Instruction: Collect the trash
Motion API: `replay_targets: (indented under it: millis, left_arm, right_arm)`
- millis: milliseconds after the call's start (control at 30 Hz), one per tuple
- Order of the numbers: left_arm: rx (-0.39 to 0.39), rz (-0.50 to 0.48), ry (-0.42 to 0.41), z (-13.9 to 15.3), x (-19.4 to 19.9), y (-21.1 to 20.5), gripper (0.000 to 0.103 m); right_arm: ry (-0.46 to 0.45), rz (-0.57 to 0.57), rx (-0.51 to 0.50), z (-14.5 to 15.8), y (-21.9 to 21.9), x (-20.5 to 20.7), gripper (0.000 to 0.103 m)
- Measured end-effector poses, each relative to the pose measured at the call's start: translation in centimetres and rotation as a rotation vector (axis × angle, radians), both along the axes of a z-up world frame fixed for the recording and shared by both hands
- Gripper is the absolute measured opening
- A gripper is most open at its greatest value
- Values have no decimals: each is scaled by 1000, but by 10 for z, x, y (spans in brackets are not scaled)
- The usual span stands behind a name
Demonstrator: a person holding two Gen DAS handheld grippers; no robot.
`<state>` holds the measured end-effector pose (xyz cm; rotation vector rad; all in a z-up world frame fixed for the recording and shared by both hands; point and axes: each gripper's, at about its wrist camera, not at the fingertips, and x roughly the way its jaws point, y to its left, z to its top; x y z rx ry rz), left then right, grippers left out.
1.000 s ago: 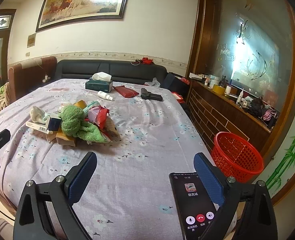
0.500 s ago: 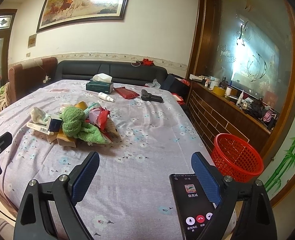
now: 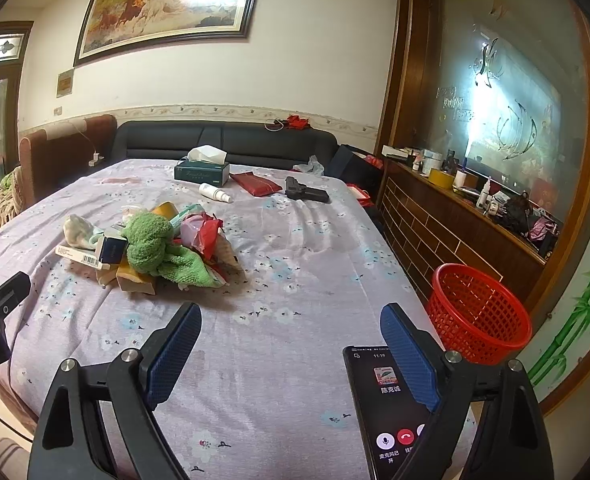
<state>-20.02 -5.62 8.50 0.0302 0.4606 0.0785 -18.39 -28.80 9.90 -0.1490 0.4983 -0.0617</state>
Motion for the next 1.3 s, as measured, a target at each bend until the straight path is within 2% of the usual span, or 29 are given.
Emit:
replay_targets:
  millis: [400, 533, 667, 733, 867, 1067, 1133, 1200, 1267, 1300]
  left_arm:
    - [-23, -9, 30, -5, 5, 4, 103]
    - [-70, -15, 76, -11, 15, 17, 103]
    - [-122, -41, 140, -16, 33, 34, 103]
    - [-165, -56, 176, -18, 45, 45, 99]
    - [-292, -83, 269, -24, 78, 71, 77]
    - [-380, -42, 298, -16, 130, 108, 75]
    - [-365, -7, 310, -13, 152, 118, 75]
    - [-356, -23, 328, -13, 174, 122, 75]
    - [-319, 5, 353, -18, 194, 125, 75]
    - [-317, -20, 365, -22, 203, 124, 75]
  right_arm:
    - [25, 18, 18, -5, 0, 5, 89]
    - [65, 58, 60, -9, -2, 13, 76]
    - [123, 169, 165, -9, -2, 27, 62]
    - [162, 214, 219, -10, -1, 36, 56]
    - [212, 262, 277, -13, 5, 52, 56]
    - [211, 290, 284, -7, 16, 64, 56]
    - [212, 296, 282, -5, 17, 66, 56]
    - [215, 297, 288, -4, 17, 70, 56]
    - [229, 306, 309, -4, 17, 77, 56]
    - [234, 309, 318, -3, 16, 79, 56]
